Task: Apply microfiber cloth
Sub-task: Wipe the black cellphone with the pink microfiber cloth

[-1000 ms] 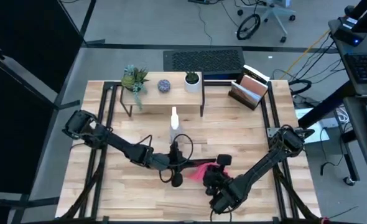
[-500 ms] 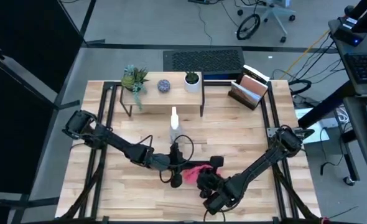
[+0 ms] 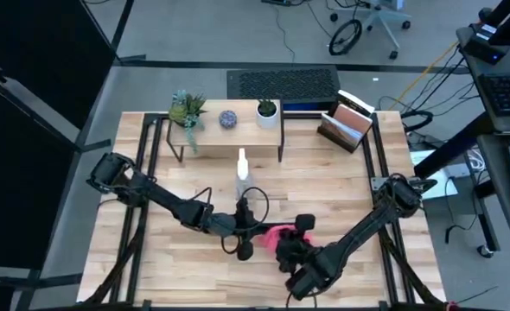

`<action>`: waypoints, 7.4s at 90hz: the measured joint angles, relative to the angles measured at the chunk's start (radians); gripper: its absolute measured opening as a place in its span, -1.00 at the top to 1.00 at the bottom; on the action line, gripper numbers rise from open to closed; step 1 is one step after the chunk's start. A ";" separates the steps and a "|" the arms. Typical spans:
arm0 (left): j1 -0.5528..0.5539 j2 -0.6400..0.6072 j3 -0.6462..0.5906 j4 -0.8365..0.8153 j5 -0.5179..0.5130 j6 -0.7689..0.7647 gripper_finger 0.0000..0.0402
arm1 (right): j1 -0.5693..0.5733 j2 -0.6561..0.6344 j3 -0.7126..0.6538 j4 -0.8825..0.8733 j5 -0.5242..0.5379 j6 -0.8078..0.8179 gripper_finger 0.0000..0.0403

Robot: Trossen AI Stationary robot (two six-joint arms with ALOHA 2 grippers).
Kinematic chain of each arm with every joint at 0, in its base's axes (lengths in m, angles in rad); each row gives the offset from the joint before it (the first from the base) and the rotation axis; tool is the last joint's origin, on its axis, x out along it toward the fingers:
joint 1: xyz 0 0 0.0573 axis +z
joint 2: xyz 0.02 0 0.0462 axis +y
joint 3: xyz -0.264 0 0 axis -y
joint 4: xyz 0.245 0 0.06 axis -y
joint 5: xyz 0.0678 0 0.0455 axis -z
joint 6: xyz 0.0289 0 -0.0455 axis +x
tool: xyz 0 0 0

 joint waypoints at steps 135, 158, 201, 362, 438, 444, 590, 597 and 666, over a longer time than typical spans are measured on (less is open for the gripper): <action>0.001 0.001 -0.003 -0.033 -0.014 0.005 0.97 | -0.085 -0.047 -0.047 0.277 -0.052 -0.291 1.00; 0.003 0.002 0.000 -0.011 -0.028 0.023 0.97 | -0.034 -0.046 -0.046 -0.044 -0.073 0.001 1.00; -0.003 0.002 0.002 0.009 0.021 0.025 0.97 | 0.091 -0.045 -0.048 -0.322 -0.177 0.317 1.00; -0.034 0.183 -0.002 -0.037 0.118 0.802 0.12 | 0.308 -0.045 -0.232 -0.423 -0.336 0.801 1.00; 0.070 0.063 -0.001 -0.399 0.079 0.289 -0.13 | 0.192 -0.047 -0.299 0.079 -0.218 0.512 1.00; 0.074 0.073 -0.002 -0.389 0.080 0.283 -0.13 | 0.188 -0.047 -0.356 0.196 -0.243 0.478 1.00; 0.030 0.262 0.077 -0.102 0.379 0.341 -0.13 | -0.028 -0.077 -0.338 0.621 -0.400 -0.276 1.00; 0.035 0.275 0.077 -0.102 0.379 0.342 -0.13 | -0.035 -0.066 -0.338 0.634 -0.399 -0.275 1.00; 0.050 0.284 0.075 -0.092 0.377 0.340 -0.13 | 0.142 -0.078 -0.341 0.266 -0.671 0.028 1.00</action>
